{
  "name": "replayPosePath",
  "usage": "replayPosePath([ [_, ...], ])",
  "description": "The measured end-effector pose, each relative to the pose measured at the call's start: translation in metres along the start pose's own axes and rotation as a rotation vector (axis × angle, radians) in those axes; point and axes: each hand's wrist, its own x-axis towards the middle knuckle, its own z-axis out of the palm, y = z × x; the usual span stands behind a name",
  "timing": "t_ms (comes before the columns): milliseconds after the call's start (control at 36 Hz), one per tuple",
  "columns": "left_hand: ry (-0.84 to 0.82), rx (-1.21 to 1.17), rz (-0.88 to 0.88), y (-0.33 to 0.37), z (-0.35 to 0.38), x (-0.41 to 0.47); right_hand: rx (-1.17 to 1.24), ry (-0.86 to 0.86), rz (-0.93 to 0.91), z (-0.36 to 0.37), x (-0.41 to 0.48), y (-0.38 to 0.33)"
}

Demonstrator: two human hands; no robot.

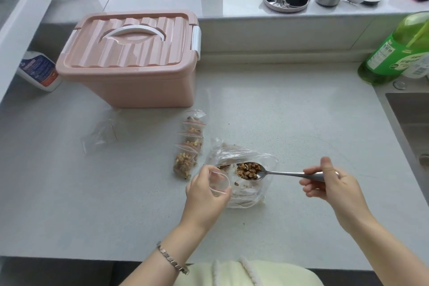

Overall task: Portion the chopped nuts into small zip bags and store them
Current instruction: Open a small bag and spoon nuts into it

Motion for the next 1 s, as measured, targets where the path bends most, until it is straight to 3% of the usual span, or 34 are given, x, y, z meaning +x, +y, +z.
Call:
replayPosePath([
  [278, -0.059, 0.083, -0.024, 0.012, 0.006, 0.004, -0.126, -0.066, -0.158, 0.016, -0.018, -0.056],
  [528, -0.053, 0.067, -0.02, 0.019, 0.01, 0.001, -0.57, -0.214, -0.628, 0.043, -0.038, -0.059],
  [667, -0.019, 0.02, -0.004, 0.017, 0.007, 0.0, -0.623, -0.218, -0.829, 0.035, -0.041, -0.058],
  [806, 0.045, -0.036, 0.022, 0.014, 0.001, -0.004, -0.416, -0.07, -0.625, 0.023, -0.035, -0.051],
  [1000, 0.102, -0.132, 0.003, 0.011, -0.015, -0.009, -0.339, 0.007, -0.283, 0.021, -0.004, 0.015],
])
